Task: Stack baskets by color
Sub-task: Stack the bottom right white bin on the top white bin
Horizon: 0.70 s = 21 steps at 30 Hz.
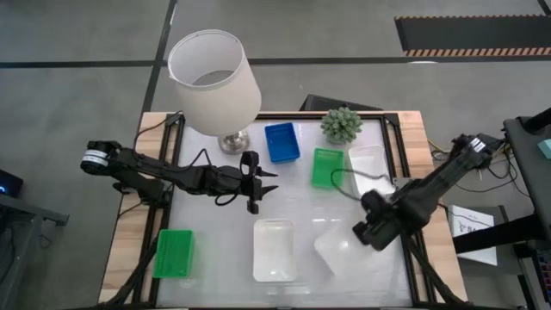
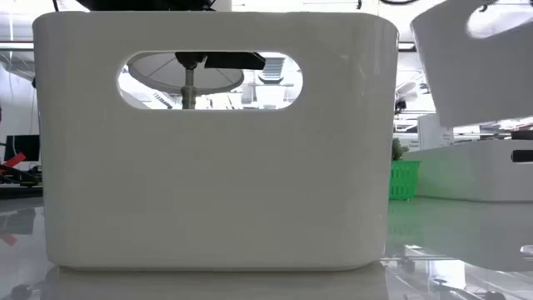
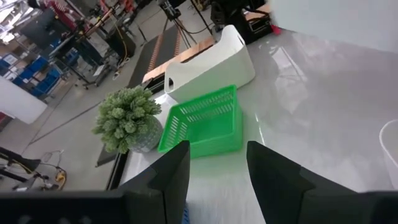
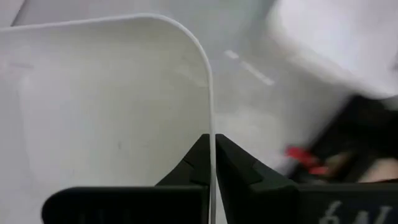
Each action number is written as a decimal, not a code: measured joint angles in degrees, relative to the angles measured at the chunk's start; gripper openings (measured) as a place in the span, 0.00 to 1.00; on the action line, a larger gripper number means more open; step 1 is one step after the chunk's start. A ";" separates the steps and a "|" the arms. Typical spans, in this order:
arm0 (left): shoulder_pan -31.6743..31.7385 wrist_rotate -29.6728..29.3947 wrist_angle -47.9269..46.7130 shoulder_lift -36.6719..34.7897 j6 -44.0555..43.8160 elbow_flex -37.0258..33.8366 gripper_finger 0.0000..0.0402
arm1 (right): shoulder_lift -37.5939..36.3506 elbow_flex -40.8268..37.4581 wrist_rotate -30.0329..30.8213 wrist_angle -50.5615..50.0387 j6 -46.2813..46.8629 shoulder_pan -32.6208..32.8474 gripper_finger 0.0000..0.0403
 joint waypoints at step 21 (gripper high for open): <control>-3.35 12.00 2.24 -2.56 1.43 0.33 0.36 | -0.59 14.81 0.60 2.04 -75.80 -25.42 0.02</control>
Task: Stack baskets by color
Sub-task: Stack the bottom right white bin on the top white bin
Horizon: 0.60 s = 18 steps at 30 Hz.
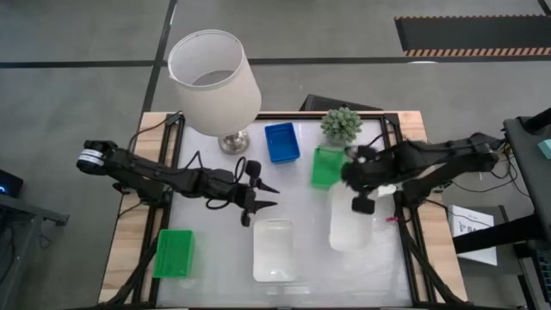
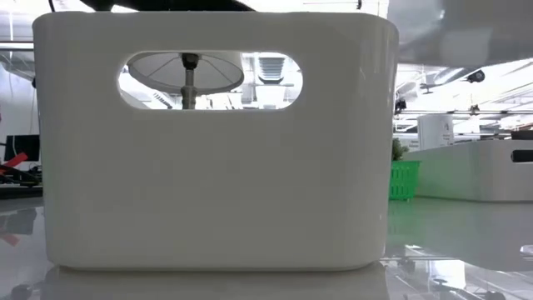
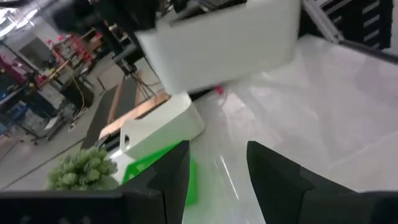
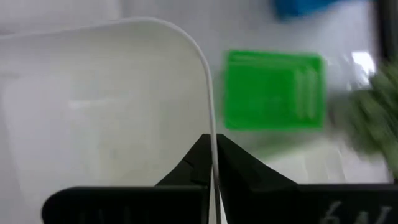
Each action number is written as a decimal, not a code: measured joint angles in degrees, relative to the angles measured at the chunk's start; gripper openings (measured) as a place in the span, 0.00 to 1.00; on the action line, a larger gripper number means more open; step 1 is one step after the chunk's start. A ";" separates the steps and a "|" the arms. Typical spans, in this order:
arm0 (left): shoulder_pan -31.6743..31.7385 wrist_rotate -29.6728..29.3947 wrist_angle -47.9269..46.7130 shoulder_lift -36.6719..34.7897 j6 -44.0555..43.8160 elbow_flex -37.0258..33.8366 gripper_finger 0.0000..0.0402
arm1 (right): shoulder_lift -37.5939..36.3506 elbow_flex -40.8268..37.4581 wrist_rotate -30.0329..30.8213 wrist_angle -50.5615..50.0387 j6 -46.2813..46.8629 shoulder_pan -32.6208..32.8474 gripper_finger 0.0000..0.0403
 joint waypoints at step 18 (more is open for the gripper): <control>-0.19 -0.47 0.89 -0.45 -0.35 -0.26 0.36 | 22.54 -5.42 -6.88 8.81 -17.23 0.05 0.02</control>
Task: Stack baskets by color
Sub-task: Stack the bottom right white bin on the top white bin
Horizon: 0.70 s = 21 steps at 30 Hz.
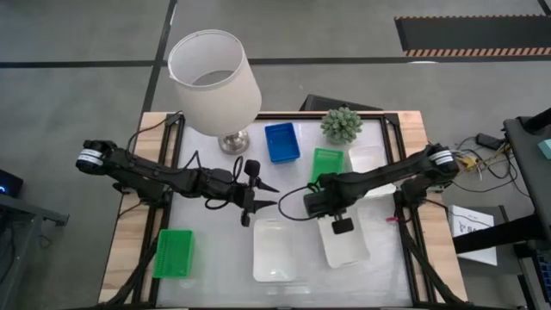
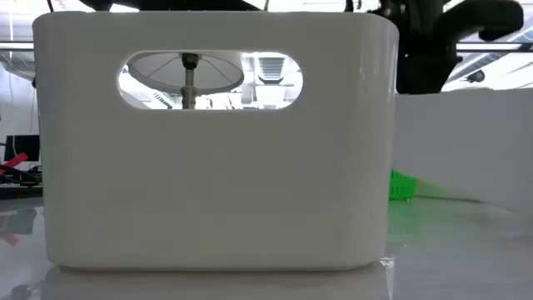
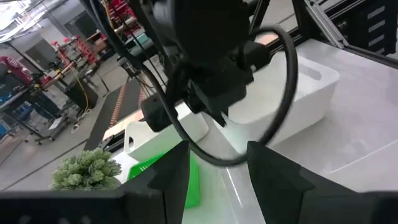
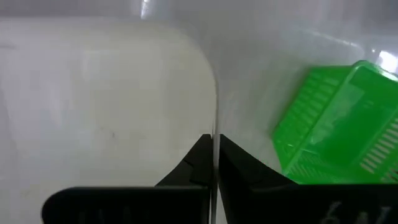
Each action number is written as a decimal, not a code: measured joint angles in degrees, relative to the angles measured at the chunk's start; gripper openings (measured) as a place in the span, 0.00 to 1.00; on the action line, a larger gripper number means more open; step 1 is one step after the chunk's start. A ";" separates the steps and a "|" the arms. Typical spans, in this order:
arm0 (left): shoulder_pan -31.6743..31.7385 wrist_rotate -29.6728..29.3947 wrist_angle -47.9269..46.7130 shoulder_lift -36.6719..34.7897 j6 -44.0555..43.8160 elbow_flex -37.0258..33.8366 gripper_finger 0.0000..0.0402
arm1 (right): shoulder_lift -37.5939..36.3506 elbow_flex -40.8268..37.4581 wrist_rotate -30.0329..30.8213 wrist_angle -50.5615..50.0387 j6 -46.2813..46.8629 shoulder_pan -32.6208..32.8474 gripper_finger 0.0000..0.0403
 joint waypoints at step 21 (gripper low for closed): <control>0.00 -0.51 0.36 0.00 -0.09 -0.52 0.36 | -1.89 0.64 4.00 0.08 8.40 -0.30 0.27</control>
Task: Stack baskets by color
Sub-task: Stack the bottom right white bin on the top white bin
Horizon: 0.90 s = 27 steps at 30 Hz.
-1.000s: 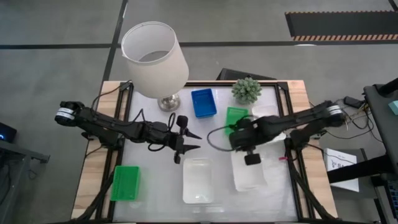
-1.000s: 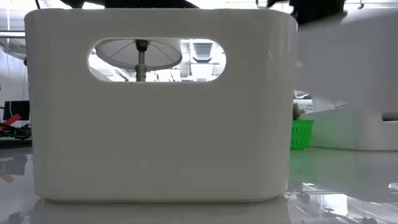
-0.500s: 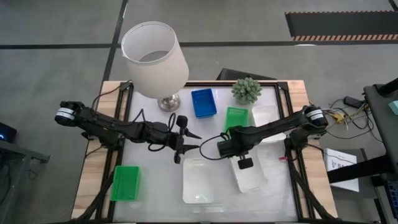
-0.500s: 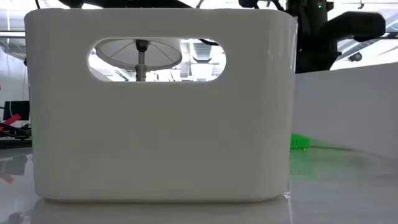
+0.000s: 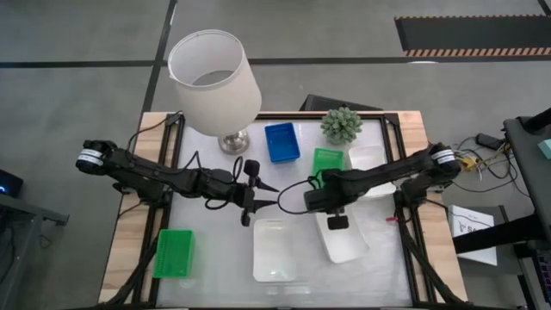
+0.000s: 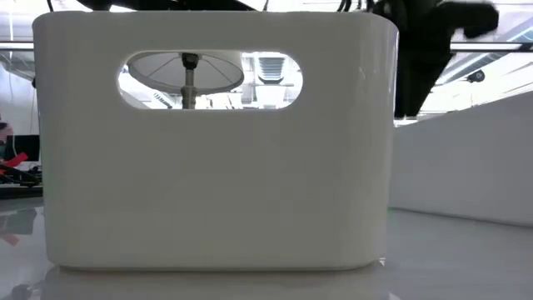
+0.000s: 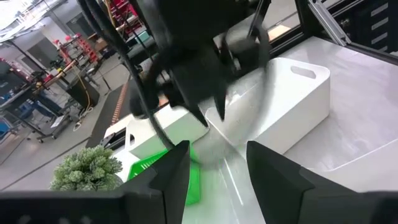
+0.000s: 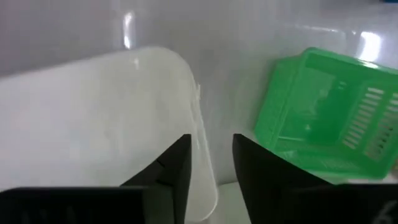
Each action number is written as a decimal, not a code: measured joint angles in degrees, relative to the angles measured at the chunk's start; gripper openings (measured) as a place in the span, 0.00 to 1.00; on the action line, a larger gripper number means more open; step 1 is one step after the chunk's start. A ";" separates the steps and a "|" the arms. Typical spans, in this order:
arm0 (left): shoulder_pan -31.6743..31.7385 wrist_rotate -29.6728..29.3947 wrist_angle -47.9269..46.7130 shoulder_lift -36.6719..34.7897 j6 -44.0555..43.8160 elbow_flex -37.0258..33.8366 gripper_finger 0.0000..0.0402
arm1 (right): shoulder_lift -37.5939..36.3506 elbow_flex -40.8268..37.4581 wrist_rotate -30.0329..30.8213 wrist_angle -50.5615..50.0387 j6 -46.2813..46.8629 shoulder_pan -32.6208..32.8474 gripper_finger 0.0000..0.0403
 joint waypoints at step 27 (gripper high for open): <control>0.00 -0.07 0.58 0.00 -1.60 0.02 0.36 | 6.31 1.93 -6.38 7.25 35.12 29.52 0.36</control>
